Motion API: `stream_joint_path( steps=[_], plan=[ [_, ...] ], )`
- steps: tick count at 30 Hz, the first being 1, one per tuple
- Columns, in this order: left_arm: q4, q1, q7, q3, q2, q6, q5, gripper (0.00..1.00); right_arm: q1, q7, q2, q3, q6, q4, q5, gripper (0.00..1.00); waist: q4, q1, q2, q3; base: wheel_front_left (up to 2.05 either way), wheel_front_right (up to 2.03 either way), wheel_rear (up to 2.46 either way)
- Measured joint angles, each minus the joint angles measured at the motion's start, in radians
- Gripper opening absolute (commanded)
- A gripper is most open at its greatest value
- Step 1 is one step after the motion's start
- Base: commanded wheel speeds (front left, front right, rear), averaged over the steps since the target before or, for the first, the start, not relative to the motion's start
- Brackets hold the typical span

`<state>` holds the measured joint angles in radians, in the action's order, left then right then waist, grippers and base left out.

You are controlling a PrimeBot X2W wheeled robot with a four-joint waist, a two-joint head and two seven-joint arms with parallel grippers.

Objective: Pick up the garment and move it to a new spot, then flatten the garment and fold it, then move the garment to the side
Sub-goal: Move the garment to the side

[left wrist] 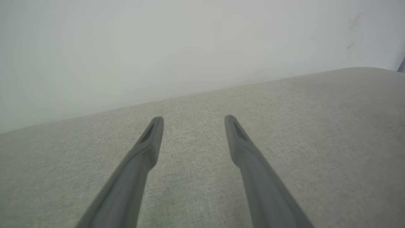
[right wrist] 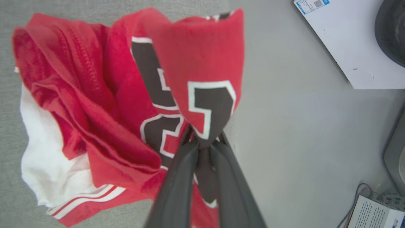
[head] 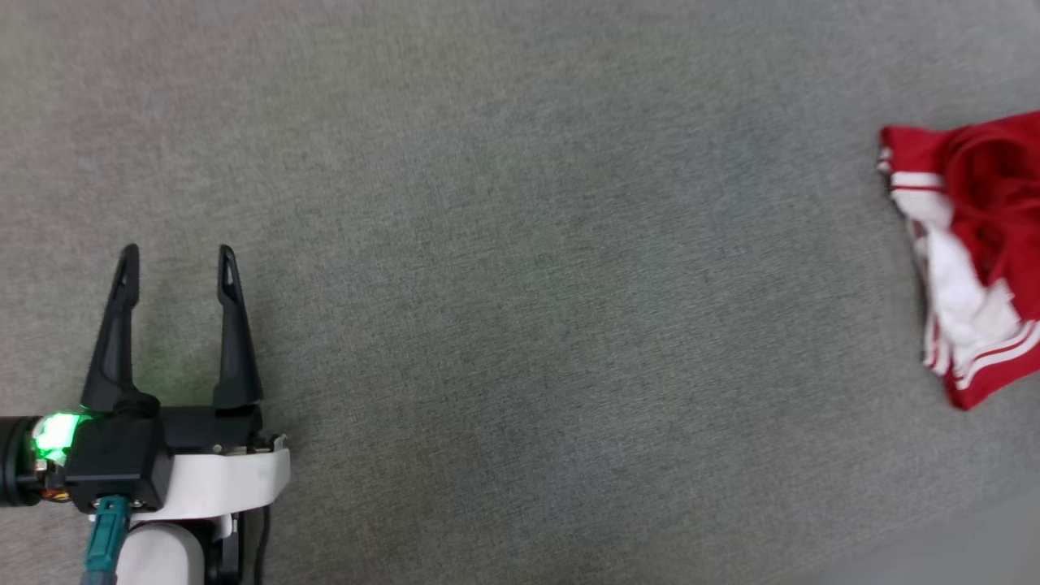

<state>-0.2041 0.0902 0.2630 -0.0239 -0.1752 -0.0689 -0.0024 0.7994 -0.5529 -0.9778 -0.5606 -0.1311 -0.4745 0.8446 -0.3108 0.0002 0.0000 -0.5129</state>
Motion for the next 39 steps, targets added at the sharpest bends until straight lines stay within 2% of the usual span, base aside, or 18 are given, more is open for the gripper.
stream_joint_path(
  steps=[6,11,12,13,18,19,22,32,39],
  plan=[
    [-0.04,0.019,0.0,-0.007,-0.007,-0.002,0.0,1.0,0.019,0.034,0.003,0.093,0.0,-0.118,-0.026,0.0,0.013,0.0,0.0,-0.068,0.0,0.0,0.0],
    [-0.051,0.019,0.0,-0.008,-0.005,-0.01,-0.001,1.0,0.018,0.044,0.05,0.133,0.0,-0.174,-0.075,0.0,0.027,0.0,0.0,-0.076,0.0,0.0,0.0],
    [-0.05,0.019,0.0,-0.008,-0.003,-0.011,-0.001,1.0,0.016,0.052,0.067,0.143,0.0,-0.182,-0.082,0.27,0.027,0.0,0.0,-0.07,0.0,0.0,0.0],
    [-0.047,0.018,0.0,-0.007,-0.001,-0.012,-0.002,1.0,0.016,0.062,0.083,0.157,0.0,-0.196,-0.09,1.0,0.028,0.0,0.0,-0.062,0.0,0.0,0.0],
    [-0.02,0.001,0.0,0.018,0.032,-0.017,-0.011,1.0,-0.004,0.117,0.102,0.19,0.0,-0.244,-0.208,1.0,0.041,-0.0001,0.0,0.006,0.0,0.0,0.0],
    [0.0,-0.032,0.0,0.027,0.053,-0.02,-0.02,1.0,-0.012,0.261,0.111,0.225,0.0,-0.218,-0.296,1.0,0.055,-0.0002,0.0,0.066,0.0,0.0,0.0],
    [0.017,-0.068,0.0,0.031,0.067,-0.028,-0.028,1.0,-0.004,0.393,0.129,0.281,0.0,-0.209,-0.402,1.0,0.072,-0.0002,0.0,0.13,0.0,0.0,0.0],
    [0.063,-0.174,0.0,0.035,0.093,-0.039,-0.03,1.0,-0.089,0.713,0.326,0.424,0.0,-0.119,-0.575,1.0,0.151,-0.0003,0.0,0.32,0.0,0.0,0.0],
    [0.091,-0.226,0.0,0.039,0.099,-0.04,-0.027,1.0,-0.234,0.799,0.492,0.509,0.0,0.018,-0.628,1.0,0.226,-0.0003,0.0,0.416,0.0,0.0,0.0]
  ],
)
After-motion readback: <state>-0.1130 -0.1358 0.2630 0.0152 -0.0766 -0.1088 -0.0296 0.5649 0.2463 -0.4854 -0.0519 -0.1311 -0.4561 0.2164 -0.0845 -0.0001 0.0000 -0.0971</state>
